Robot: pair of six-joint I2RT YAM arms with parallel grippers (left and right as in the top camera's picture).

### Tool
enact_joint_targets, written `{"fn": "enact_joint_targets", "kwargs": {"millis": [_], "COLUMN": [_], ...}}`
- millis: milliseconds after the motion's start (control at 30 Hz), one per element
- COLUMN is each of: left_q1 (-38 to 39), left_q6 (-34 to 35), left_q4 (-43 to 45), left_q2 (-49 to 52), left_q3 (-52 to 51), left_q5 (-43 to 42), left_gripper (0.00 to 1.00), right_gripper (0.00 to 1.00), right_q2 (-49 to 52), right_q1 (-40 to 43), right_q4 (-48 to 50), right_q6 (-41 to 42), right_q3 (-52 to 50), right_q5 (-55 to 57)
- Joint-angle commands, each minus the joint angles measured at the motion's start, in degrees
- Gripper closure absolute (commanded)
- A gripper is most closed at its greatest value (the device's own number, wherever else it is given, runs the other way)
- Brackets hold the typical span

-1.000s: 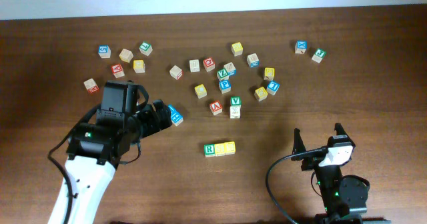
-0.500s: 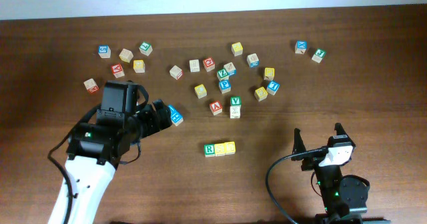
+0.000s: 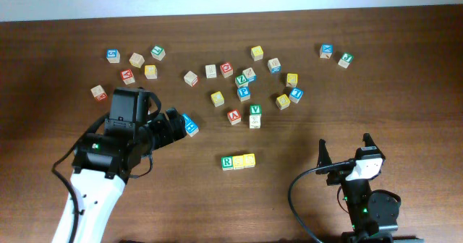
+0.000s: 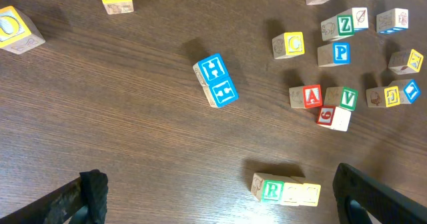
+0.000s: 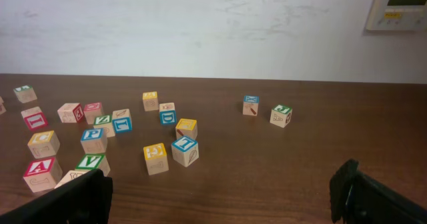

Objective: Spell out RSS

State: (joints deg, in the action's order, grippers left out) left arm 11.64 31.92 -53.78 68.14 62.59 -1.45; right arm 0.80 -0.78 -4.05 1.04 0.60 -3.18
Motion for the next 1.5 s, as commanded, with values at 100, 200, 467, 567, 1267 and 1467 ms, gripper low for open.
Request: {"fn": "enact_joint_targets", "kwargs": {"millis": [100, 200, 467, 567, 1267, 1467], "left_q1": [-1.09, -4.42, -8.59, -8.59, -8.81, -9.99], "left_q6": [-0.33, -0.35, -18.25, -27.06, -33.4, -29.57], "left_q4": [-0.39, -0.55, 11.3, 16.55, 53.13, 49.05], "left_q2": [-1.75, -5.9, -29.88, -42.03, -67.87, -67.87], "left_q3": [0.48, -1.03, -17.88, -25.16, -62.1, -62.1], "left_q5": [1.86, 1.9, 0.83, -2.25, -1.99, 2.54], "left_gripper": [0.01, 0.01, 0.01, 0.01, 0.01, 0.01], "right_gripper": [0.02, 0.02, 0.02, 0.02, 0.02, 0.02], "right_q2": [-0.61, -0.61, -0.59, -0.61, -0.61, -0.59], "right_q1": [0.48, 0.48, 0.48, 0.48, 0.48, 0.48], "right_q4": [-0.28, -0.31, -0.31, -0.31, -0.31, -0.28], "right_q6": [-0.13, -0.13, -0.13, -0.13, -0.13, -0.13], "right_q3": [-0.28, -0.28, -0.28, -0.28, -0.28, -0.28], "right_q5": [0.46, 0.44, 0.46, 0.46, 0.44, 0.46]}}
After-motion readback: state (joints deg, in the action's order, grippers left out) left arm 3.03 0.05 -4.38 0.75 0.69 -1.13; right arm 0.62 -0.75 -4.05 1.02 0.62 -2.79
